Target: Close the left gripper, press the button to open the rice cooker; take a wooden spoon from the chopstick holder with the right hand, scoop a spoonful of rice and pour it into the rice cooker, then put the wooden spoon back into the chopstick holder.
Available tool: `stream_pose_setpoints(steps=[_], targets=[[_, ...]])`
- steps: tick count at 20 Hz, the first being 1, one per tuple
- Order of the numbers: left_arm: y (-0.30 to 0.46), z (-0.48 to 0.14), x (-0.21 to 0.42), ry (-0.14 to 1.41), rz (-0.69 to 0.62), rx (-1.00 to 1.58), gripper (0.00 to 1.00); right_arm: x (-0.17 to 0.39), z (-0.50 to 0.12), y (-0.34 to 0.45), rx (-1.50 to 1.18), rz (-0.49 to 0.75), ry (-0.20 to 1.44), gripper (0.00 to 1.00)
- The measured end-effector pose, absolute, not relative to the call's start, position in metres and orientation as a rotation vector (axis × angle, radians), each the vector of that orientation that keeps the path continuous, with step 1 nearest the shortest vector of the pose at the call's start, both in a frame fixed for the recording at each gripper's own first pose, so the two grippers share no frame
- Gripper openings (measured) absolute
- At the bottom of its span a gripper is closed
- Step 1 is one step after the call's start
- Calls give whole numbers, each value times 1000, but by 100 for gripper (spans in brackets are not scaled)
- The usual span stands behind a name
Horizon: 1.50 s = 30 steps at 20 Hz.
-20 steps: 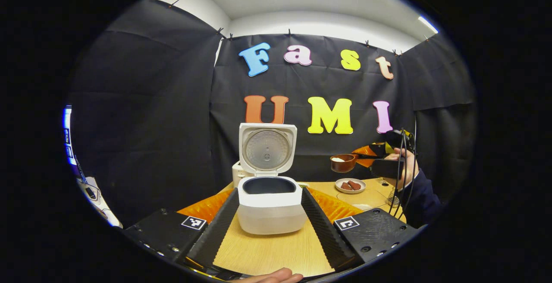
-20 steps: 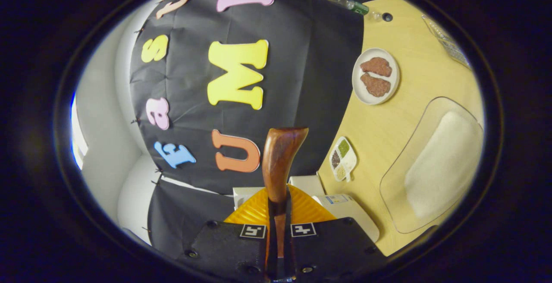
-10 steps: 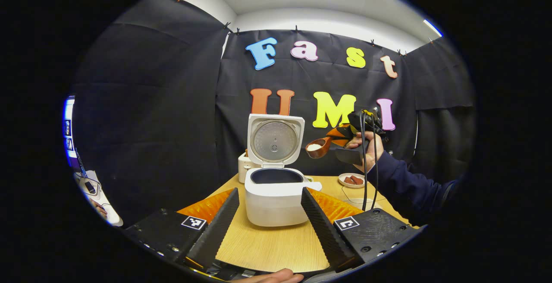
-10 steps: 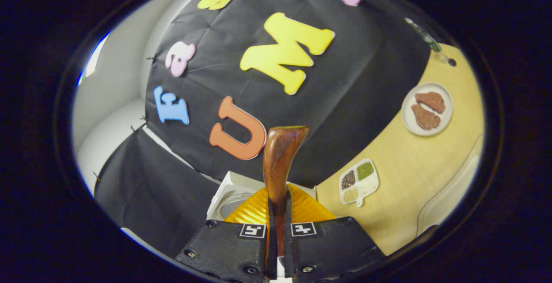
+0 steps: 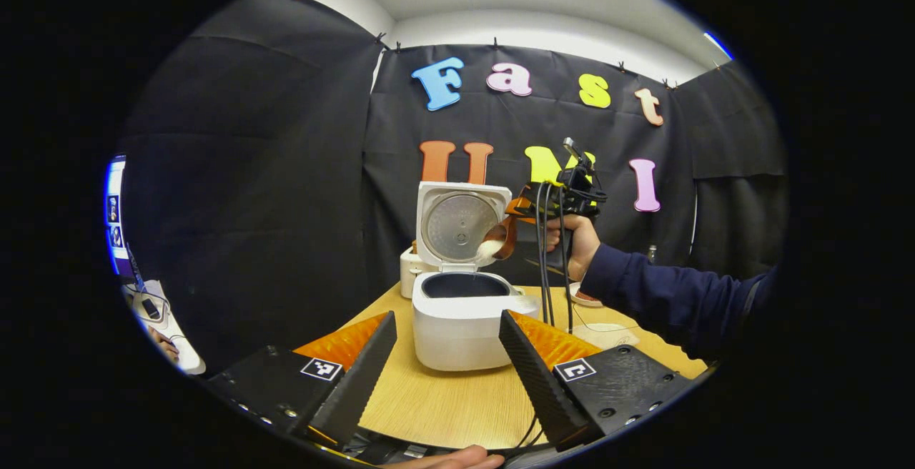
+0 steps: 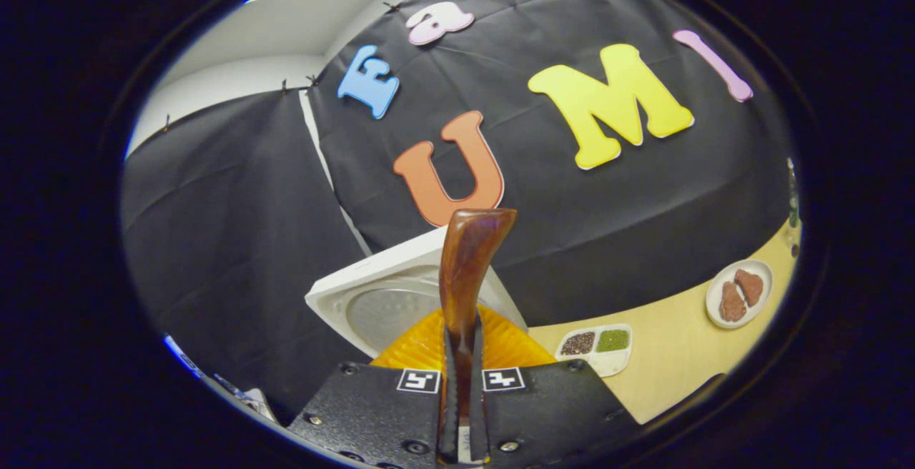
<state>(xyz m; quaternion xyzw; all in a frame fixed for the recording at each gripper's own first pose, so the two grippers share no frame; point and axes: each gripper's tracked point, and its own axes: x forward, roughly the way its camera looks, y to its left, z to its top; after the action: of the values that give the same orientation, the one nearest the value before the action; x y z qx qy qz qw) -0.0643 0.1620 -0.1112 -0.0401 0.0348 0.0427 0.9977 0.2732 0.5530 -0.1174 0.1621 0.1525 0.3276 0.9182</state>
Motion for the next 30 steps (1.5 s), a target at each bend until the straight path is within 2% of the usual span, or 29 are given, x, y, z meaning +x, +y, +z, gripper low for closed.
stream_pose_setpoints(steps=[4, 5, 11, 17, 24, 30], targets=[[166, -113, -65, 69, 96, -66, 92, 266, -128, 567, 115, 705, 219, 5], [167, -115, -65, 73, 95, -67, 92, 261, -128, 571, 64, 722, 186, 8], [172, -119, -63, 89, 104, -79, 92, 221, -123, 591, -164, 822, 38, 8], [171, -122, -67, 101, 112, -89, 92, 201, -114, 592, -280, 836, -76, 10], [168, -113, -75, 84, 148, -42, 92, 185, -95, 556, -299, 836, -108, 11], [153, -104, -73, 73, 175, -35, 92, 178, -90, 484, -183, 848, -2, 11]])
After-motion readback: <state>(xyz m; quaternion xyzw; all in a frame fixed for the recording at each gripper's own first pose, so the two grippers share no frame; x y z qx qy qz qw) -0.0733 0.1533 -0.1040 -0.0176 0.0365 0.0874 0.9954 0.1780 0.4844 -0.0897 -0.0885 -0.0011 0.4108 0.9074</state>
